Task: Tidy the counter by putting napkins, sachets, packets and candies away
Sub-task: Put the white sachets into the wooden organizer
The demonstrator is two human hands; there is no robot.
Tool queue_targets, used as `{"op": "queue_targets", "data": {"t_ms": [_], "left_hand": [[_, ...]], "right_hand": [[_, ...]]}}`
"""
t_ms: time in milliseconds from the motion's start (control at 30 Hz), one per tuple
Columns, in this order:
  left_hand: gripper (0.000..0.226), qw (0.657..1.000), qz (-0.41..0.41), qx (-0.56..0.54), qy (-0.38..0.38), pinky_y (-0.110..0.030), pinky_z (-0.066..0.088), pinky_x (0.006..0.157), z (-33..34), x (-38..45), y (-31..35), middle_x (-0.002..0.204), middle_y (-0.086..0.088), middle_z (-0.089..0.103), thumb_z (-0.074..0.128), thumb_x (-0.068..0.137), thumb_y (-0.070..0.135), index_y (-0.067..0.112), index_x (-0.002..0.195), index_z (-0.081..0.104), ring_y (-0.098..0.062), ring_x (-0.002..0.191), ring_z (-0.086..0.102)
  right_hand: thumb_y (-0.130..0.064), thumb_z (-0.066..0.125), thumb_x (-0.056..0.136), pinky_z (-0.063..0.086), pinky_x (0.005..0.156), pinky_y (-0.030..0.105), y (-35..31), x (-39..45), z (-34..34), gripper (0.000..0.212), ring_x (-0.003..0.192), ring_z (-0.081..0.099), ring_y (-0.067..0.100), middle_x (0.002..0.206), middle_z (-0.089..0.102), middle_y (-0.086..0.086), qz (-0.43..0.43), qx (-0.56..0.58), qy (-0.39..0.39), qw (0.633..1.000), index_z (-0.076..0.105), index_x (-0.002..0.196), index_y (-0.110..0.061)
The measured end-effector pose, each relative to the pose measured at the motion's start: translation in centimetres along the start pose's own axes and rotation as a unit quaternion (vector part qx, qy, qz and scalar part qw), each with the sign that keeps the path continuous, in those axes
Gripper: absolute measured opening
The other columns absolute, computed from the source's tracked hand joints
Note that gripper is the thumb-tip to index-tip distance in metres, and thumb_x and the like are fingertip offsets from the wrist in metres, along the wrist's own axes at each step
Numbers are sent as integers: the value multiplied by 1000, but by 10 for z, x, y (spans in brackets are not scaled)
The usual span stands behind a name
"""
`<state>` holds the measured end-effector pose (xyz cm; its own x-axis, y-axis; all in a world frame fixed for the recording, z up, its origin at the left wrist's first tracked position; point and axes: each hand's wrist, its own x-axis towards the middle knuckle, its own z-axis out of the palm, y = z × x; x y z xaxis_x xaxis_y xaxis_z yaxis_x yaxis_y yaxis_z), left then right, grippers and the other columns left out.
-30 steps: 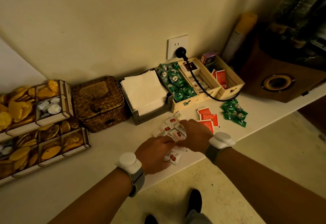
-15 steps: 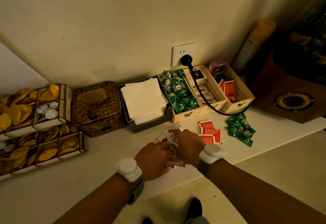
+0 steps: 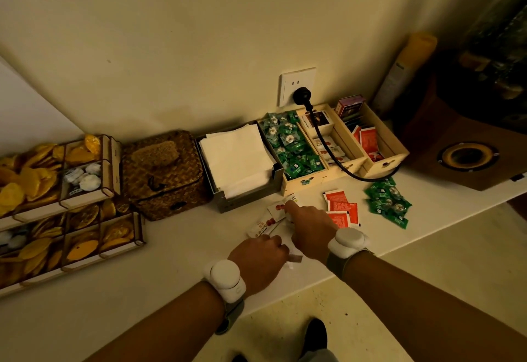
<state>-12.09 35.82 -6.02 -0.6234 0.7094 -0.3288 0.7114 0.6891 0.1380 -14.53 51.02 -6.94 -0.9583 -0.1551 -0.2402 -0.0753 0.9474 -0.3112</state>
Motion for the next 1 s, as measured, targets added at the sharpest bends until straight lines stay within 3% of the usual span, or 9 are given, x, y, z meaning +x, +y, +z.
{"op": "queue_targets", "data": {"t_ms": [267, 467, 600, 700, 867, 1000], "left_hand": [[29, 999, 4, -18, 45, -40, 52, 75, 7, -2, -9, 109, -13, 62, 47, 91, 11, 10, 120, 52, -31, 95, 62], [24, 994, -14, -74, 75, -30, 48, 75, -2, 4, -11, 111, -7, 64, 50, 93, 15, 17, 117, 54, -23, 93, 63], [21, 983, -9, -111, 147, -22, 38, 70, -45, 20, -8, 111, -3, 64, 46, 96, 19, 19, 112, 58, -20, 93, 61], [15, 972, -10, -134, 195, -22, 33, 59, -91, 42, -10, 92, -5, 66, 46, 95, 19, 13, 96, 60, -23, 78, 61], [12, 954, -43, -136, 263, -26, 33, 49, -156, 98, -18, 74, -1, 59, 52, 93, 18, 10, 86, 57, -15, 60, 50], [12, 949, -64, -134, 277, -28, 32, 49, -191, 153, -29, 71, -6, 55, 55, 90, 17, 7, 84, 53, -21, 60, 50]], "right_hand": [[-14, 67, 79, 45, 50, 20, 17, -2, -25, 50, 70, 54, 16, 94, 58, 5, 50, 113, 4, 992, 43, 120, -30], [-14, 70, 78, 54, 58, 28, 44, 5, -73, 42, 75, 60, 19, 95, 60, 3, 63, 166, 68, 982, 47, 110, -30], [-14, 73, 77, 59, 66, 34, 71, 14, -111, 43, 83, 61, 21, 99, 58, 3, 65, 201, 120, 970, 52, 112, -27], [-12, 75, 75, 56, 72, 33, 88, 23, -129, 44, 89, 60, 22, 104, 60, 5, 55, 207, 146, 966, 53, 112, -23], [-13, 74, 76, 45, 56, 18, 117, 47, -143, 38, 81, 61, 20, 94, 63, 3, 32, 209, 142, 967, 53, 105, -23], [-16, 75, 74, 48, 59, 23, 130, 64, -144, 39, 80, 62, 20, 93, 65, 2, 26, 201, 146, 968, 54, 106, -24]]}}
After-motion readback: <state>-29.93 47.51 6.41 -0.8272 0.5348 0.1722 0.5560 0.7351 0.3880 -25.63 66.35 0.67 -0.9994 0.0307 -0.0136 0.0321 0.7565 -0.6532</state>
